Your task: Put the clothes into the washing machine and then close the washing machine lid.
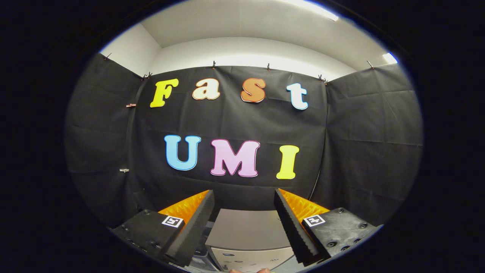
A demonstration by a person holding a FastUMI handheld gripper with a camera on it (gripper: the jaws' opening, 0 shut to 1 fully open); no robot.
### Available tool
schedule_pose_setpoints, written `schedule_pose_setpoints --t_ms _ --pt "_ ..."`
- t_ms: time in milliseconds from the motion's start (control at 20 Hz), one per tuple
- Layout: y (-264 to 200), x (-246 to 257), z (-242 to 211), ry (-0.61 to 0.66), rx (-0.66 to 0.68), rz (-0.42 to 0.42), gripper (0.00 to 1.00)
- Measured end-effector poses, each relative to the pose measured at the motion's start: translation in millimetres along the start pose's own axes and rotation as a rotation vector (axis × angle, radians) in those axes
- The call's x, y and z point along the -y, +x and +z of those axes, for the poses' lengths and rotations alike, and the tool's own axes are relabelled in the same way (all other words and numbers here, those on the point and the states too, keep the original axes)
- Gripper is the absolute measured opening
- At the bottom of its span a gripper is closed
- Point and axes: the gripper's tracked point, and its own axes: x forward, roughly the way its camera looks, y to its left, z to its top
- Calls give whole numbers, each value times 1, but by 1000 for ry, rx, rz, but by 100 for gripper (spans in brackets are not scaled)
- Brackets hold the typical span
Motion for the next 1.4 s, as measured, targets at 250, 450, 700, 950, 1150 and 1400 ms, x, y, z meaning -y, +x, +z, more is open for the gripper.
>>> schedule_pose_setpoints --t_ms 250,450,700,950,1150,1400 --pt "0 5 -1 -22 6 6 99" --pt "-2 7 -1 -15 5 11 99" --pt "-6 9 -4 -14 1 11 99" --pt "-12 13 -13 -14 -12 13 99" --pt "-13 14 -13 -22 -8 15 99" --pt "-9 14 -16 -10 -13 4 99"
